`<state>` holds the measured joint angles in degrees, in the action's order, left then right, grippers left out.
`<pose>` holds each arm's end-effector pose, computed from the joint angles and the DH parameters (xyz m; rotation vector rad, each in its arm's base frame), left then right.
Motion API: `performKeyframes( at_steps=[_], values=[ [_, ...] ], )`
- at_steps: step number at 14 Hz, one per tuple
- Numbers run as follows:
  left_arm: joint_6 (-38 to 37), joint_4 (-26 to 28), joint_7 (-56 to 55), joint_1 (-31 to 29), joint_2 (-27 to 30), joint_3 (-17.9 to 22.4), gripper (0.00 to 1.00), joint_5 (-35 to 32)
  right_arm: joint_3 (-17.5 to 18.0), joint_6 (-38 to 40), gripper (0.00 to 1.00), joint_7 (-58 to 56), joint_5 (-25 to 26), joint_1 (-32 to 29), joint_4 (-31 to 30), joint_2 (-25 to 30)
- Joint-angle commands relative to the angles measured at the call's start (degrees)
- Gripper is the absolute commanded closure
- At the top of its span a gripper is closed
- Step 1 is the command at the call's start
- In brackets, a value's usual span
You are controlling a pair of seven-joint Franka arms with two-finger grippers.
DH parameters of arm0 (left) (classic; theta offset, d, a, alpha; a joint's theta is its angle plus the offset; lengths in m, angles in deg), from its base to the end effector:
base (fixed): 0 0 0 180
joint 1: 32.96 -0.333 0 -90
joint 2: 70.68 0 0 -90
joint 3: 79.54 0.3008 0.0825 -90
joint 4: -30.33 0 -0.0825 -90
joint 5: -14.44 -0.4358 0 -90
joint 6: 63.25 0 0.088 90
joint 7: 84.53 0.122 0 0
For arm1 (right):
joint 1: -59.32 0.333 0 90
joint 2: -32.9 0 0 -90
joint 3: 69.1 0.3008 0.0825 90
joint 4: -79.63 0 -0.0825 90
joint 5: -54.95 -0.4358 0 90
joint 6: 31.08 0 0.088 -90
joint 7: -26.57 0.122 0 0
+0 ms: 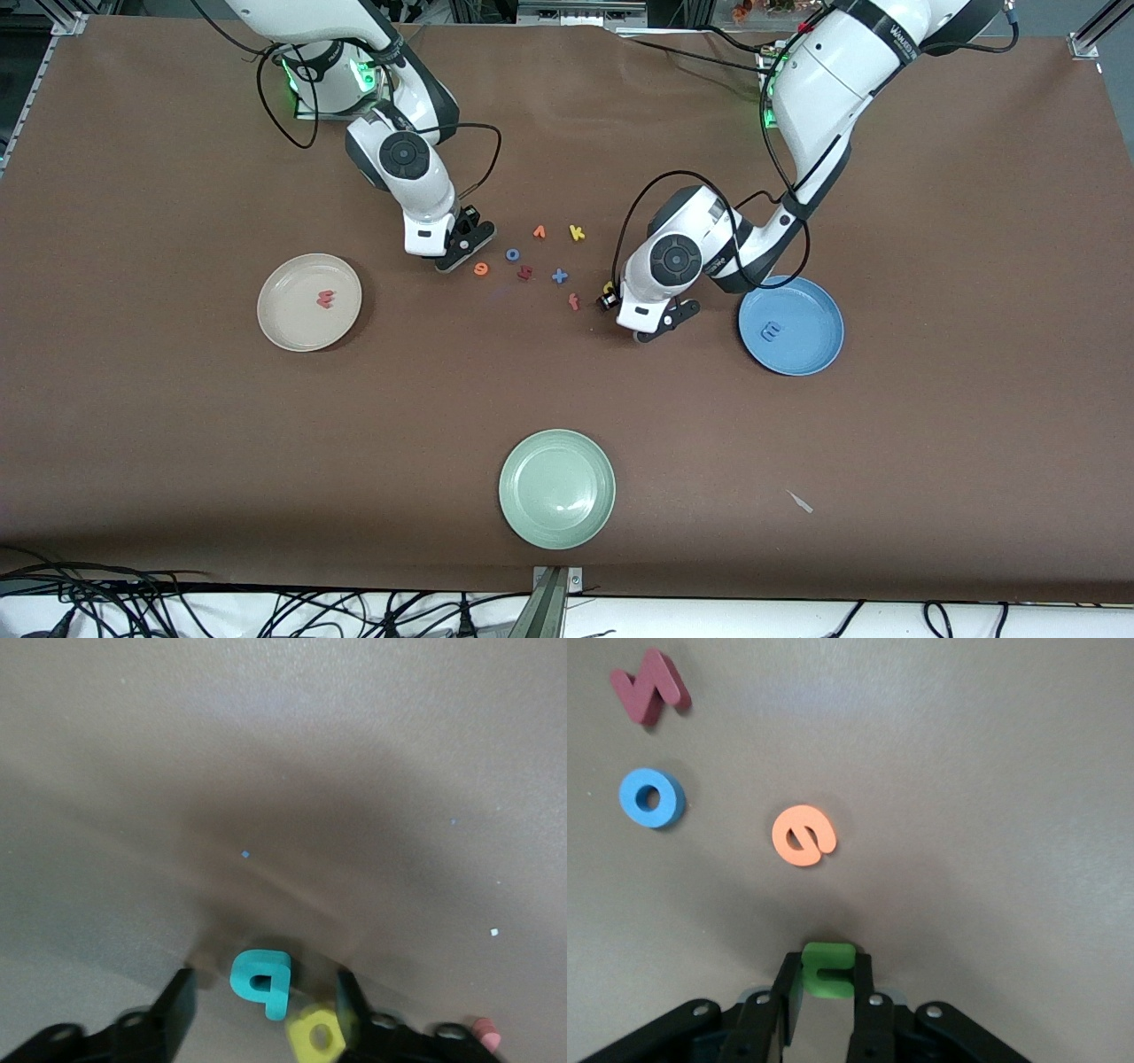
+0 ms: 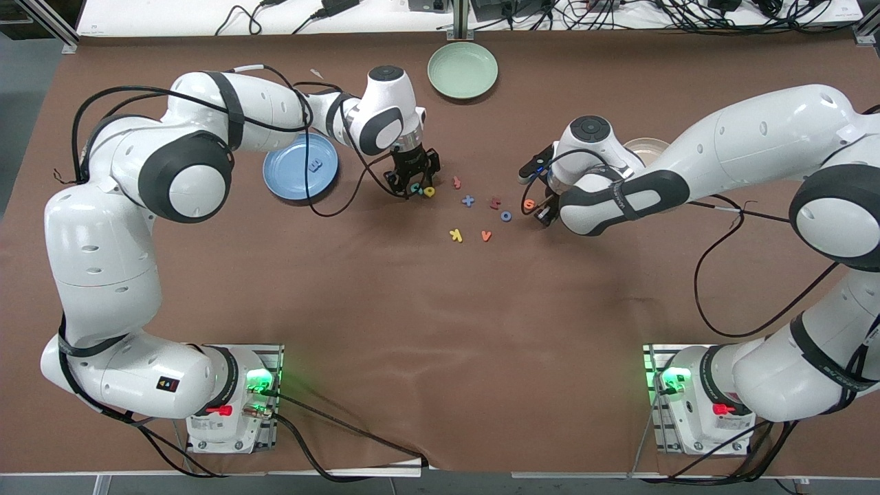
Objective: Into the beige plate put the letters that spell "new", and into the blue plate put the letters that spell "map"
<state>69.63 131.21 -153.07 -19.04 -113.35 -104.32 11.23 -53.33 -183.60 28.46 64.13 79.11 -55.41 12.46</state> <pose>0.5246 -0.4158 0.1016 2.9346 0.8521 -0.4243 0.4157 0.3175 0.1051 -2.9300 -1.0968 0.0596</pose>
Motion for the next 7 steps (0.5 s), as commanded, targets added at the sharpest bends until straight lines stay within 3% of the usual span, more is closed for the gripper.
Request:
performKeyframes(
  at_steps=[1, 5, 7],
  values=[
    [0.1, 1.6, -0.1, -0.64, 1.53, 0.0, 0.54, 1.45, -2.23, 4.74, 0.83, -1.1, 0.84, 0.17, 0.82, 4.0],
    [0.1, 1.6, -0.1, -0.64, 1.53, -0.09, 0.6, 1.45, -7.76, 18.27, 0.83, -5.57, 0.84, 0.08, 7.14, 6.21],
    [0.1, 1.51, 0.08, -0.64, 1.53, 0.0, 0.85, 1.45, -11.8, 26.09, 0.83, -6.81, 0.4, 0.08, 11.18, 6.03]
  ],
)
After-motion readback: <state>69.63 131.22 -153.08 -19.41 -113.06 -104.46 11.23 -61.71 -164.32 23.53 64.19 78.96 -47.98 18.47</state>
